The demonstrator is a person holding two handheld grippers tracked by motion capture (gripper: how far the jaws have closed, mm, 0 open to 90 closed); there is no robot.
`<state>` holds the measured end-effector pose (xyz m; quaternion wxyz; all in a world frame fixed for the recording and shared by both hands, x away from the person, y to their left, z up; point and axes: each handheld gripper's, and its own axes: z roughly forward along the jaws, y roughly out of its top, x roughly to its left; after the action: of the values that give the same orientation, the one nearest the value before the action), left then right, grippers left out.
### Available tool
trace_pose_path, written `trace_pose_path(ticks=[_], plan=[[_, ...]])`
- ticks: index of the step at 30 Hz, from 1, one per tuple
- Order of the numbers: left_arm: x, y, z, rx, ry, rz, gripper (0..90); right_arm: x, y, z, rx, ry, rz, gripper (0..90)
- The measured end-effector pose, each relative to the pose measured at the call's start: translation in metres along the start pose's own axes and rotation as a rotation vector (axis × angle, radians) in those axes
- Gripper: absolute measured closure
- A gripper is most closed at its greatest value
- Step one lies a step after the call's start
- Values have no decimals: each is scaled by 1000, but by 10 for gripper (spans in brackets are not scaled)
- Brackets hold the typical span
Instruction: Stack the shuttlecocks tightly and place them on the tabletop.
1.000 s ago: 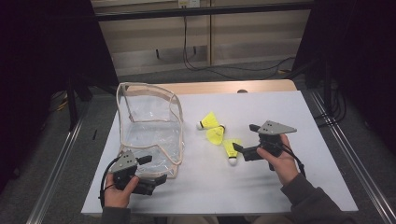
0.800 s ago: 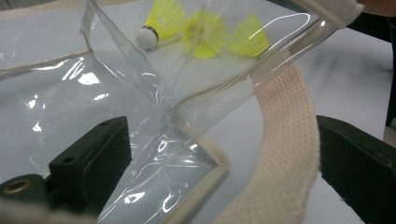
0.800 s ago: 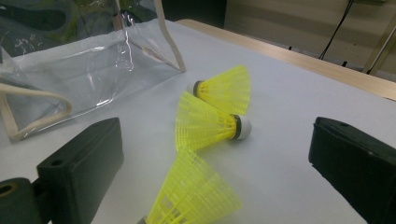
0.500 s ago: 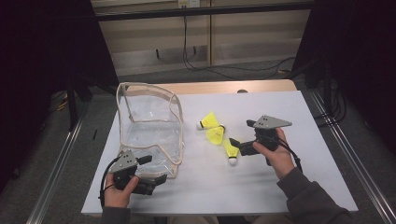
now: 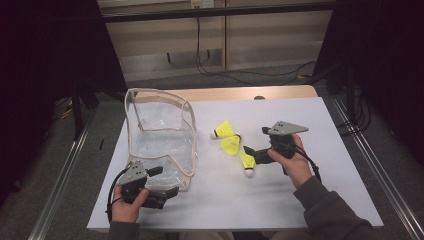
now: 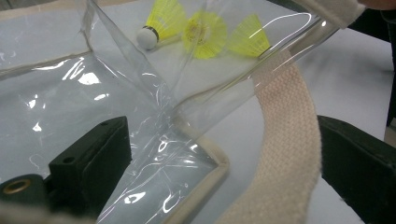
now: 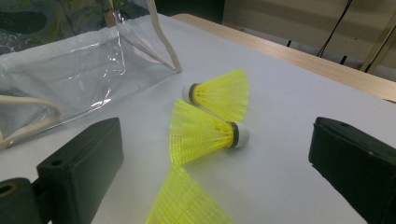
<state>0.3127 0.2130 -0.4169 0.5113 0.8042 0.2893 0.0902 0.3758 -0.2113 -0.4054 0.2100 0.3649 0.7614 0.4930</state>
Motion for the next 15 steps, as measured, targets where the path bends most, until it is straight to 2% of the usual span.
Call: trace_pose_path(ticks=[15], plan=[[0,0,0,1,0,1,57,0,3,13,24,7,-2,24]])
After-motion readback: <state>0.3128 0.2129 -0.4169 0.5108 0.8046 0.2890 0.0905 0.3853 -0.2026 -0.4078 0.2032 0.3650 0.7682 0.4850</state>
